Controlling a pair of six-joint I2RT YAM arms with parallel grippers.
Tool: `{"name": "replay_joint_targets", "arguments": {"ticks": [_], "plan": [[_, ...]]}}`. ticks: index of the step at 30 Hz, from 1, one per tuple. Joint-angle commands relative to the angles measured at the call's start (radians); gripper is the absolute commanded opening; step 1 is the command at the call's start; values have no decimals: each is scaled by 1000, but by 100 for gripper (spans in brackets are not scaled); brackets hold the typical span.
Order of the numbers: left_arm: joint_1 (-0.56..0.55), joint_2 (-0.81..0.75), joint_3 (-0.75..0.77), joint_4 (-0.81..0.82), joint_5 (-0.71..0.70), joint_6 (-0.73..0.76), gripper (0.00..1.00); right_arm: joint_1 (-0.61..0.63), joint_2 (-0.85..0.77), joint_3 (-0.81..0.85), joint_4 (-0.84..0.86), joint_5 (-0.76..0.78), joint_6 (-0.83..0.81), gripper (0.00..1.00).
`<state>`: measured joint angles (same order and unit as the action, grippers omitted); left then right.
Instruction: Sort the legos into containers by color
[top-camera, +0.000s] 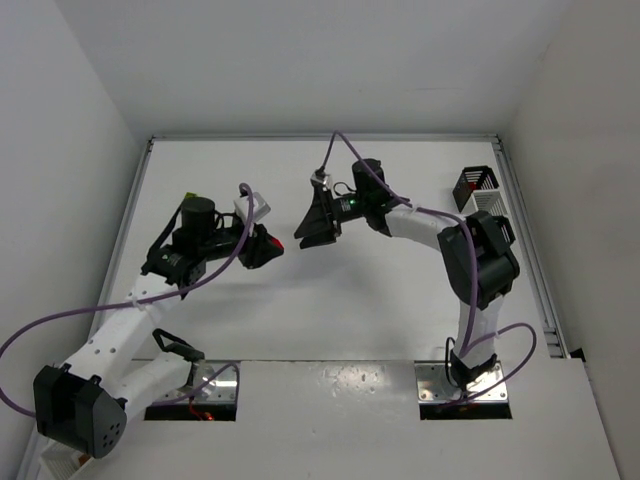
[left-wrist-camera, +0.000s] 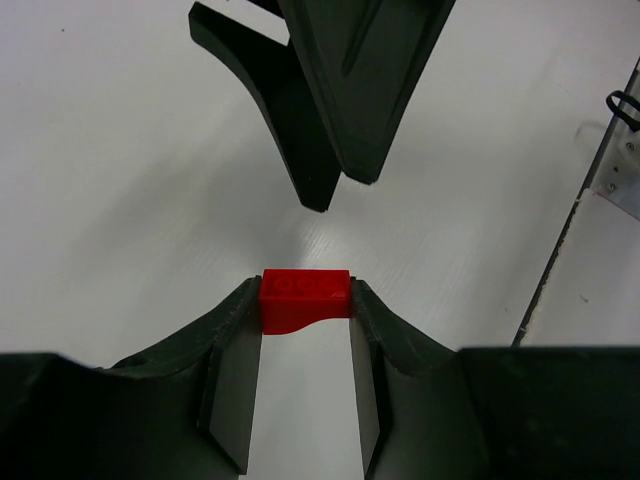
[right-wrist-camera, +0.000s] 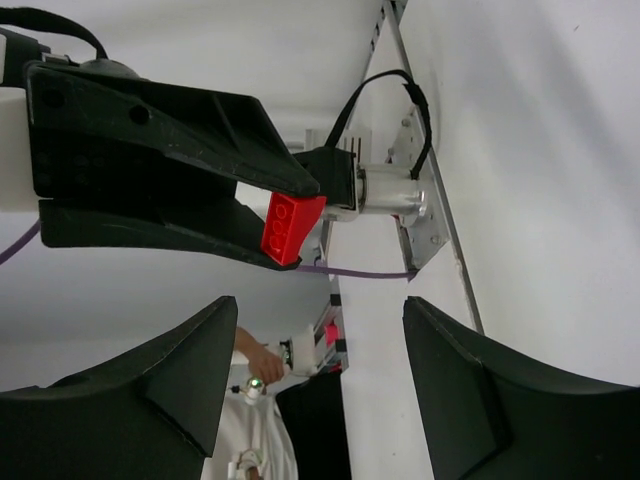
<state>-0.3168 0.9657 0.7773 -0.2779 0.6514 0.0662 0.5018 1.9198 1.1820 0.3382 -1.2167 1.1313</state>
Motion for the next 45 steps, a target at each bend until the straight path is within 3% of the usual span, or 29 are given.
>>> {"name": "replay_joint_targets", "arguments": {"ticks": [1, 11, 29, 33, 45], "plan": [[-13, 5, -3, 40, -4, -5, 23, 33, 19, 53, 41, -20, 15, 68], [-13, 5, -12, 49, 7, -14, 23, 75, 67, 110, 82, -38, 58, 68], [-13, 5, -21, 59, 16, -14, 23, 132, 114, 157, 122, -56, 101, 55], [-13, 5, -21, 59, 16, -14, 21, 141, 123, 166, 131, -56, 101, 49], [-13, 5, -30, 68, 25, -14, 21, 152, 143, 166, 151, -66, 101, 10]]}}
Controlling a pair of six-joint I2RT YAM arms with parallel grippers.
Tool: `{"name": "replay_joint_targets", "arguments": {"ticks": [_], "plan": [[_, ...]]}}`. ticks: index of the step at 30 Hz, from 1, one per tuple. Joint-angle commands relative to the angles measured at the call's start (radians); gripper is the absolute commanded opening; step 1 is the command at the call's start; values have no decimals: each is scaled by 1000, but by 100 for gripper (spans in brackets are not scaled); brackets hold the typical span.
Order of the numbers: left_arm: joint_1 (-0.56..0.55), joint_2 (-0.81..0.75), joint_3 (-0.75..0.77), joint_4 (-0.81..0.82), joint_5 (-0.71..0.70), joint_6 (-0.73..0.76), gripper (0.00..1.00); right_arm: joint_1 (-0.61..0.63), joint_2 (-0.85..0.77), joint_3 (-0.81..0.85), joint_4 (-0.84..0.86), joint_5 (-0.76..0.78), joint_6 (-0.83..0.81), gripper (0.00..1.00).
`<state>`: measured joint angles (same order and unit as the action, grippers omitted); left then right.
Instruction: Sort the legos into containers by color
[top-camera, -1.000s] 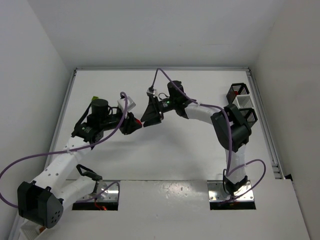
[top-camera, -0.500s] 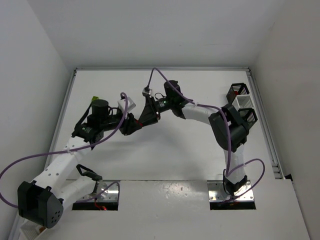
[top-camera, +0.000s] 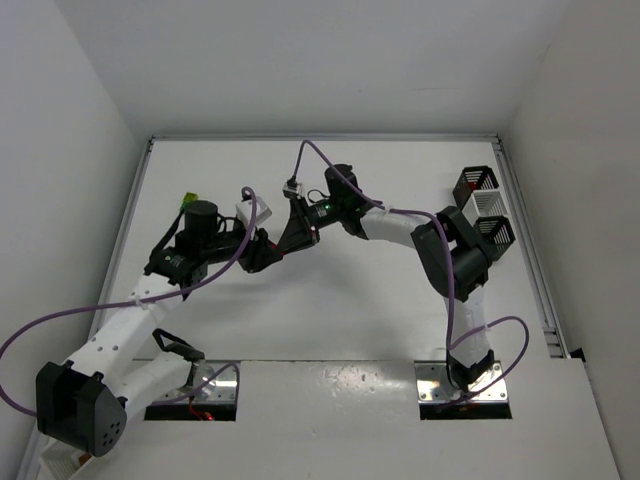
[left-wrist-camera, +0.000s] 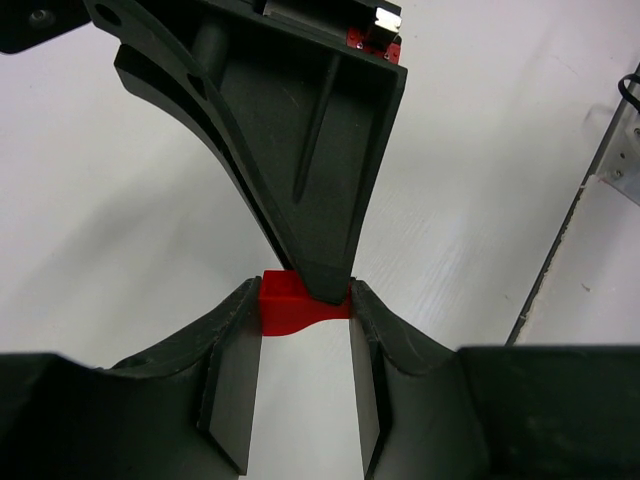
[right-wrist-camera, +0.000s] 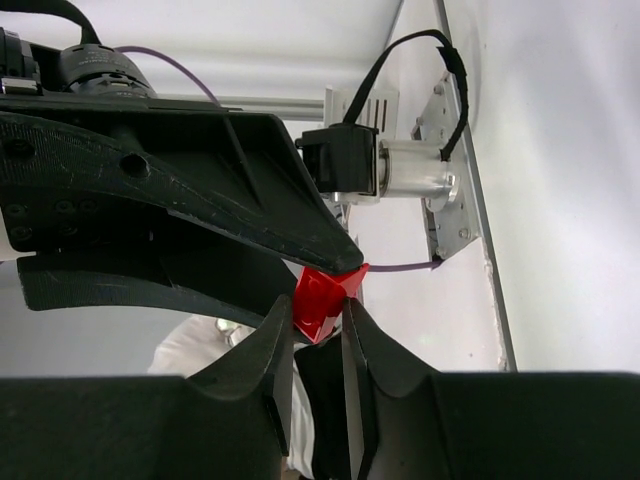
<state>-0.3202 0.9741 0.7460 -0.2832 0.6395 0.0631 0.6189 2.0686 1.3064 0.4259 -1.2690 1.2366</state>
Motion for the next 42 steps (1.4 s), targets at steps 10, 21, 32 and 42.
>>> {"name": "replay_joint_targets", "arguments": {"ticks": [10, 21, 32, 42], "plan": [[-10, -12, -8, 73, 28, -11, 39, 5, -47, 11, 73, -13, -5, 0], [-10, -31, -28, 73, -32, -39, 81, -80, -90, -29, 63, -4, -55, 0], [-10, -71, -37, 45, -109, -39, 89, -281, -188, -68, -163, 33, -256, 0], [9, -60, 10, 12, -248, -51, 95, -586, -266, 40, -550, 69, -560, 0]]}}
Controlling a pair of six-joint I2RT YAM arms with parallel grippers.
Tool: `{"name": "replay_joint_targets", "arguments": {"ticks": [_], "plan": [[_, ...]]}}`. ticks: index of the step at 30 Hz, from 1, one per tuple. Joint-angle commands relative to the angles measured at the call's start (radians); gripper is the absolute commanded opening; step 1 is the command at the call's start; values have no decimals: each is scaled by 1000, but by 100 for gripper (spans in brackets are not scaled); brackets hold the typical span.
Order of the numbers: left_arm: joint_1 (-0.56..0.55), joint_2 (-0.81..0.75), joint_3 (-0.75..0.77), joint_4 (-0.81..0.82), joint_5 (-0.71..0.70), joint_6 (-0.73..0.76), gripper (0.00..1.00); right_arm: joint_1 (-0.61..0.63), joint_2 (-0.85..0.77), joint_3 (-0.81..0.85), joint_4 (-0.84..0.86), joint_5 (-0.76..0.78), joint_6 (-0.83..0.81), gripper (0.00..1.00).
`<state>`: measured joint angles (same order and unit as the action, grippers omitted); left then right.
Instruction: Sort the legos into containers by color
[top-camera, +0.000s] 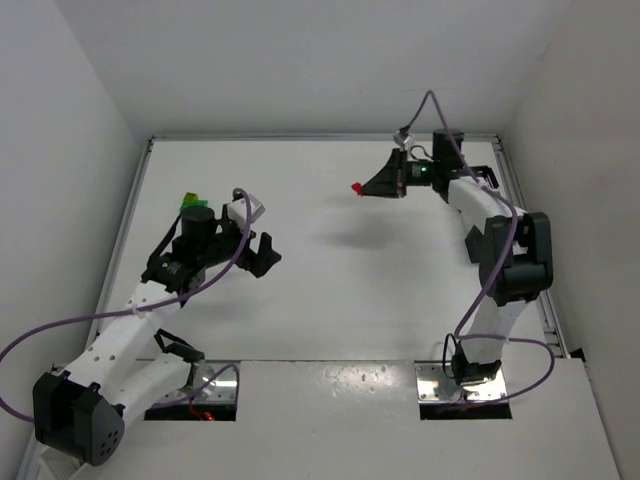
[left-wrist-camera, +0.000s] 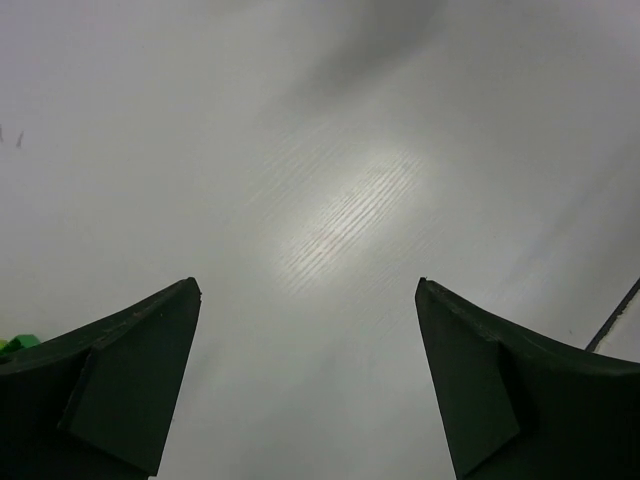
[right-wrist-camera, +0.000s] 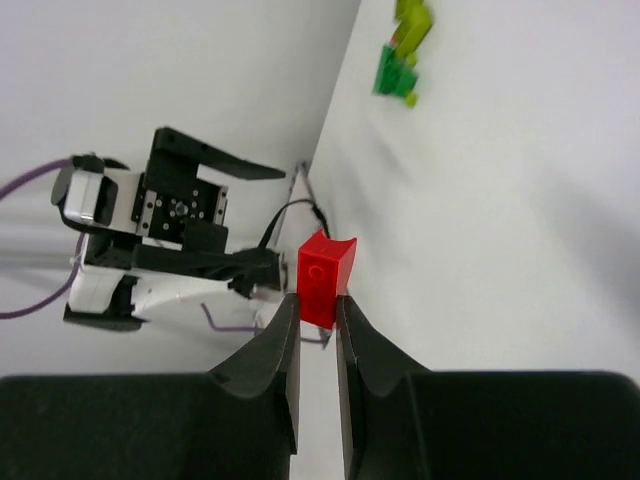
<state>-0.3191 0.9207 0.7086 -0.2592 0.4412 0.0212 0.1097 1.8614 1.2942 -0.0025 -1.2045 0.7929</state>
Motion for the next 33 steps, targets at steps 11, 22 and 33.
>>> {"name": "replay_joint_targets", "arguments": {"ticks": [11, 22, 33], "plan": [[26, 27, 104, -41, -133, -43, 100, -419, 96, 401, -631, 55, -498, 0], [45, 84, 195, -72, -337, -122, 100, -562, 180, 614, -907, 359, -690, 0], [64, 95, 206, -81, -366, -142, 100, -584, 222, 674, -809, 643, -630, 0]]}}
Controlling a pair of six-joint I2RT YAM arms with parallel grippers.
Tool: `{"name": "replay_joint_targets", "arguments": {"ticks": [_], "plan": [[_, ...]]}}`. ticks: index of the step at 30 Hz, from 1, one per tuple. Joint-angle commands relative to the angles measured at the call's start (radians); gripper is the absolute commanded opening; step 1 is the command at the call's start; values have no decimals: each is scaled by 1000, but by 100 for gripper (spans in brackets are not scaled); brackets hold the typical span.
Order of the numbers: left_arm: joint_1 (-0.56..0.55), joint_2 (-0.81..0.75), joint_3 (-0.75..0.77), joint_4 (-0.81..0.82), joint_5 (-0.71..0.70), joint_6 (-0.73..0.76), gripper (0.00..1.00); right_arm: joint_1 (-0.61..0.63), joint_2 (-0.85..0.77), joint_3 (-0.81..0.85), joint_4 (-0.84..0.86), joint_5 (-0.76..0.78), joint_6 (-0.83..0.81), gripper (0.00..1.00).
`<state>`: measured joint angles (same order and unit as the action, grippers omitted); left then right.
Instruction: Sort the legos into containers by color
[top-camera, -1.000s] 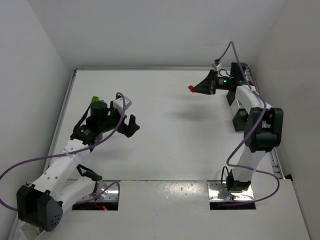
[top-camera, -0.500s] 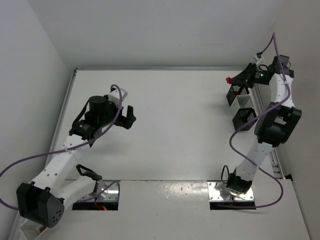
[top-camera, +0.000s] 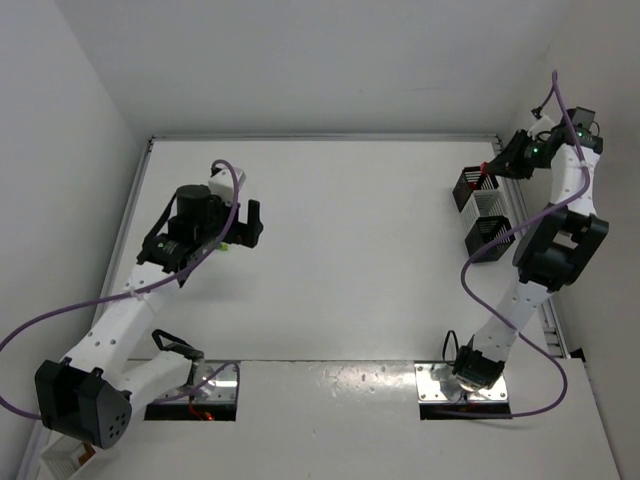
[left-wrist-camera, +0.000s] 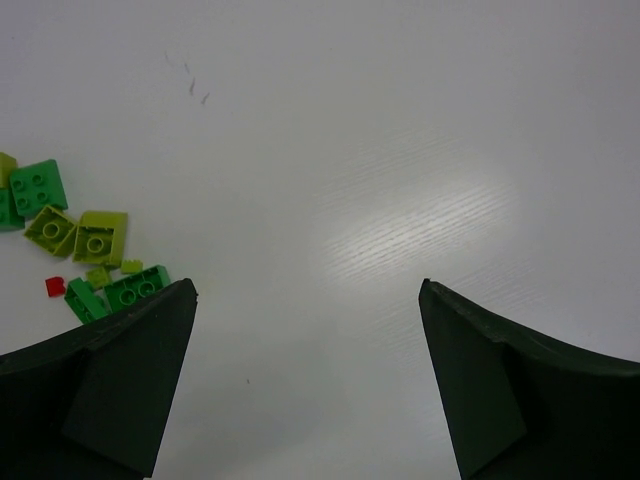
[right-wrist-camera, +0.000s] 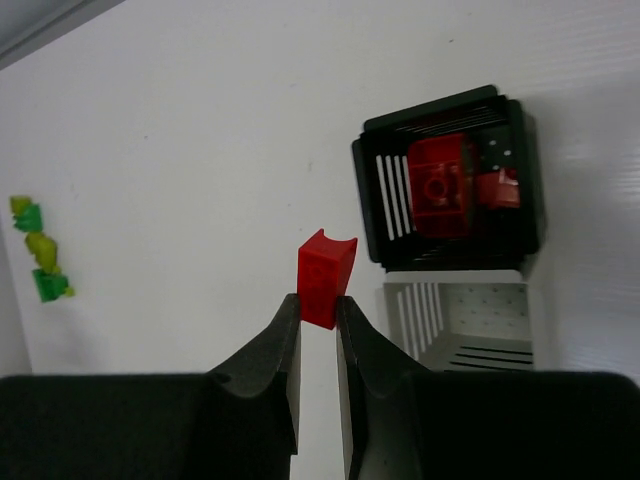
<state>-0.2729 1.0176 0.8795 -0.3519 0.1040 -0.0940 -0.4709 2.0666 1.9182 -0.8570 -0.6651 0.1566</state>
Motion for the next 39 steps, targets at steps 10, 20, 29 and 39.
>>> {"name": "replay_joint_targets", "arguments": {"ticks": [10, 20, 29, 39], "plan": [[60, 18, 55, -7, -49, -52, 100, 15, 102, 154, 69, 239, 6, 0], [78, 36, 55, -7, -49, -42, 100, 34, 145, 183, 69, 248, -25, 7], [112, 45, 64, -18, -59, -55, 100, 64, 155, 193, 69, 239, -34, 45], [274, 33, 64, -94, -75, 16, 100, 187, -283, -152, 174, 119, -247, 47]]}}
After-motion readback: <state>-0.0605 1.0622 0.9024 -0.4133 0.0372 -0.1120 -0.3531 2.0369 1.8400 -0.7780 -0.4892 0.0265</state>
